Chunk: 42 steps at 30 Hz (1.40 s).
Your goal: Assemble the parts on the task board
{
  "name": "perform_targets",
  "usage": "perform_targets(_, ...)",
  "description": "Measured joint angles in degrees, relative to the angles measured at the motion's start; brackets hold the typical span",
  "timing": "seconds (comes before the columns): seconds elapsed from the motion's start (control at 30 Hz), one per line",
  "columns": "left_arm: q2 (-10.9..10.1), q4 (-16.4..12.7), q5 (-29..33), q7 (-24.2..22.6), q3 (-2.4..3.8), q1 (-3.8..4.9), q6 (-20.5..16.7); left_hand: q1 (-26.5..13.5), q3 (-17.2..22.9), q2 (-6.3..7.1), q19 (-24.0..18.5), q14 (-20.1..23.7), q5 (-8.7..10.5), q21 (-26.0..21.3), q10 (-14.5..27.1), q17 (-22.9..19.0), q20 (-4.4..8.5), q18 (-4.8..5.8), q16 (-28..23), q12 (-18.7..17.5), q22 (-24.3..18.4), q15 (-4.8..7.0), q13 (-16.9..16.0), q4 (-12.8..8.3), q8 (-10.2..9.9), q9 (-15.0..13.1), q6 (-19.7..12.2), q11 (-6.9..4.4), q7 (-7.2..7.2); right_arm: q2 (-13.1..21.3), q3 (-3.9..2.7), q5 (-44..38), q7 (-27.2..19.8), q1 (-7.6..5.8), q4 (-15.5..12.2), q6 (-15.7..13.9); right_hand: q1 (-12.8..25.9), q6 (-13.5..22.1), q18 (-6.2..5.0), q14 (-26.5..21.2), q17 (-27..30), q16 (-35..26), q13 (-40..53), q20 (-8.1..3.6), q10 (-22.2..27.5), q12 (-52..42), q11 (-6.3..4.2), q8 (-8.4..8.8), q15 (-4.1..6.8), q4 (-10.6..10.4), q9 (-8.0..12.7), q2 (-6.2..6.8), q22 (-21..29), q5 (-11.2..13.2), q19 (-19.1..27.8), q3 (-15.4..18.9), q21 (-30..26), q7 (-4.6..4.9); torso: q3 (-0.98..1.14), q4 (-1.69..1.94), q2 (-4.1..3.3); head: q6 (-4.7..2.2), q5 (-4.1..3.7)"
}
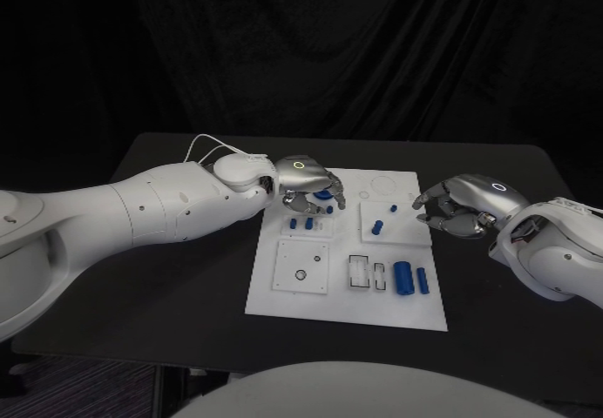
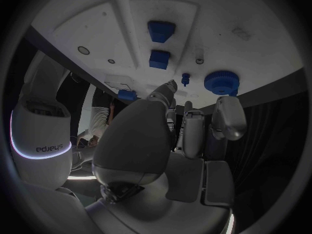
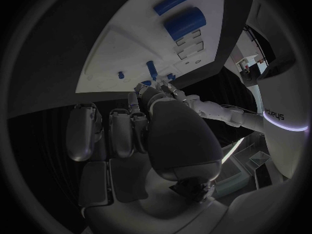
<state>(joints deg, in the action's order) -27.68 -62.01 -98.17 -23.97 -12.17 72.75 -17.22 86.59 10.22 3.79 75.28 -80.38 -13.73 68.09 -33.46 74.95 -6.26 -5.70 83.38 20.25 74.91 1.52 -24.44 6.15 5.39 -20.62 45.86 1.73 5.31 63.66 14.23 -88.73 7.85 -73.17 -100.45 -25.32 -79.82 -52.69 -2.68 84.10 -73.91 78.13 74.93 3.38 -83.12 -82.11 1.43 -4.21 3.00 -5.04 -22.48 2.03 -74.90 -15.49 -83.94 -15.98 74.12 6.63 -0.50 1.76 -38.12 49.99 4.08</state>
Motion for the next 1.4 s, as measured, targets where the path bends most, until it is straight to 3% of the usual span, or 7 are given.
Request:
perform_targets(0.33,1.3,1.1,-0.6,0.8,0.00,-0.09,0.5,-0.2,0.8,-0.23,0.0,0.2,-1.01,0.0,-1.3,-0.1,0.00,-0.01,0.3,1.5,0.0,-0.21,-1.3,-0.5,0.0,0.3,1.2,0.24,-0.75,0.2,0.00,0.8,-0.3,0.00,-0.3,-0.2,0.0,0.0,0.00,0.0,0.0,0.0,0.0,0.00,0.0,0.0,0.00,0.00,0.00,0.0,0.0,0.00,0.0,0.0,0.0,0.0,0.0,0.00,0.01,-0.16,-0.68,0.00,-0.33)
perform_targets(0.77,2.6,3.1,-0.7,2.0,0.01,-0.45,2.3,-0.3,1.7,-0.26,0.0,0.4,-1.33,0.0,-1.8,-0.1,0.00,-0.01,0.3,1.4,0.0,-0.41,-1.4,-0.7,-0.2,0.5,1.5,0.36,-1.09,0.0,-0.01,1.5,-0.4,-0.03,-0.2,-0.1,0.0,0.0,0.00,0.0,0.0,0.0,0.0,0.00,0.0,0.0,0.00,0.00,0.00,0.0,0.0,0.00,0.0,0.0,0.0,0.0,0.0,0.00,0.15,-0.15,-0.84,0.00,-0.51)
perform_targets(0.97,2.7,3.4,-0.8,2.4,0.00,-0.49,2.9,-0.5,3.0,-0.45,0.2,0.2,-1.12,0.2,-4.6,-0.1,0.20,-0.01,0.5,1.9,0.0,-0.62,-1.8,-0.5,-0.2,0.5,2.6,0.41,-2.17,-0.3,-0.01,1.8,-0.4,-0.03,0.0,0.0,0.0,0.0,0.00,0.0,0.0,0.0,0.0,0.00,0.0,0.0,0.00,0.00,0.00,0.0,0.0,0.00,0.0,0.0,0.0,0.0,0.0,0.00,0.18,-0.17,-0.95,0.00,-0.44)
perform_targets(1.4,3.2,4.4,-0.8,2.4,0.00,-0.66,3.2,-1.0,5.2,-0.98,0.2,-0.1,-0.72,0.5,-9.0,-0.5,0.20,-0.01,0.7,2.5,0.0,-0.29,-2.5,-0.5,0.4,-0.4,6.0,-0.69,-3.51,-0.8,-0.01,2.1,-0.4,-0.03,0.6,0.5,0.0,0.0,0.00,0.0,0.0,0.0,0.0,0.00,0.0,0.0,0.00,0.00,0.00,0.0,0.0,0.00,0.0,0.0,0.0,0.0,0.0,0.00,0.04,-0.20,-0.76,0.00,-0.34)
